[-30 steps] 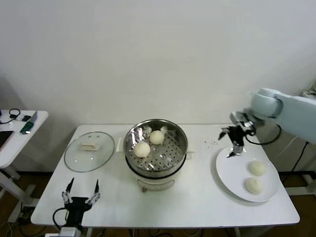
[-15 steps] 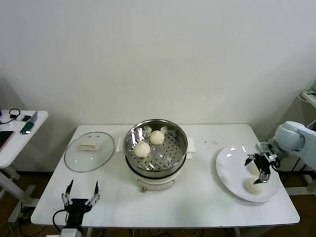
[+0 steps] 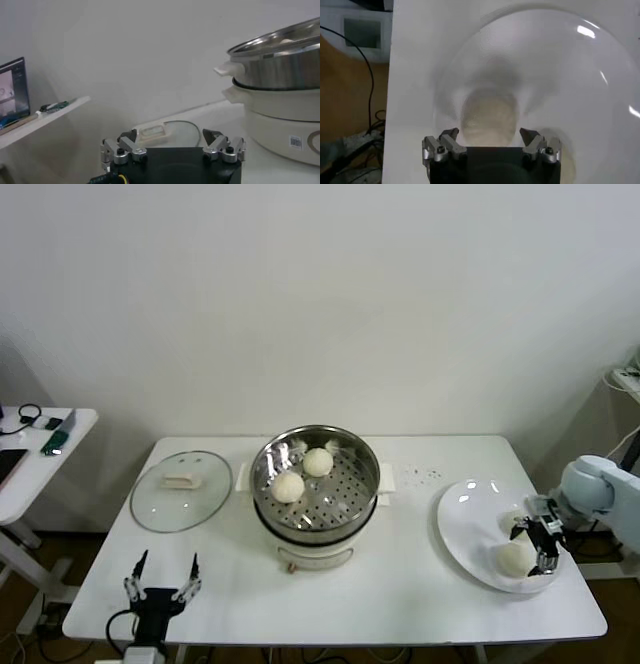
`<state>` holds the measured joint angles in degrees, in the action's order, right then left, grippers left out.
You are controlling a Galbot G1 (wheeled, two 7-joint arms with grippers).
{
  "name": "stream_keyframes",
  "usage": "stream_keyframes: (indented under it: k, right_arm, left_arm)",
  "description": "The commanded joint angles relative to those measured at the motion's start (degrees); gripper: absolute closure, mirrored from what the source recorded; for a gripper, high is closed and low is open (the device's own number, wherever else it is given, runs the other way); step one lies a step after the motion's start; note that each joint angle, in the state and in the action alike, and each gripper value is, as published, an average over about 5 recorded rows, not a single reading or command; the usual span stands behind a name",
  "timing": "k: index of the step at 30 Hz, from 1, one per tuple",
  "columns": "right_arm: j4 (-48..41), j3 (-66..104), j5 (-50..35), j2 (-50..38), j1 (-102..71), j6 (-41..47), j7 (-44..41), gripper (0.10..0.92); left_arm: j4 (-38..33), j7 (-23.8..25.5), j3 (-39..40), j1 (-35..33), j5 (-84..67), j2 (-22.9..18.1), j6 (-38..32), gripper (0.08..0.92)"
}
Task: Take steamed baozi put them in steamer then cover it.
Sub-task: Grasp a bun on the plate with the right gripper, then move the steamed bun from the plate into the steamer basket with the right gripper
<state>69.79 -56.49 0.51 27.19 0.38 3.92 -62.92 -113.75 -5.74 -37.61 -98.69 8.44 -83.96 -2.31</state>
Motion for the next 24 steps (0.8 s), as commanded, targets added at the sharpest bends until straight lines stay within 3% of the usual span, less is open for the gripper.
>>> stream_keyframes:
  k: [1,7,15,24]
  right_arm:
    - [-2.75,2.67,1.64,1.94,-3.45,-0.27,0.04,0.203]
    - [-2.77,2.57,1.45,2.81,-3.31,-0.17,-0.3,0.206]
    - [-2.9,1.67,1.11,2.49,-1.77,-0.4,-0.98,0.298]
    - [-0.75,-1.65,-1.48,1.42,4.63,-1.78,-1.59,0.321]
  left_arm:
    - [0.17,-0.05,0.11,0.13,0.2,-0.06,0.07,0.177]
    - [0.22,-0.12,0.28,0.53,0.33,-0.02,0.36,0.177]
    - [0.19,-0.14,0.34,0.69,0.34,0.02,0.46,0.177]
    - [0.16,-0.12,0.48,0.58,0.38,0.0,0.38,0.177]
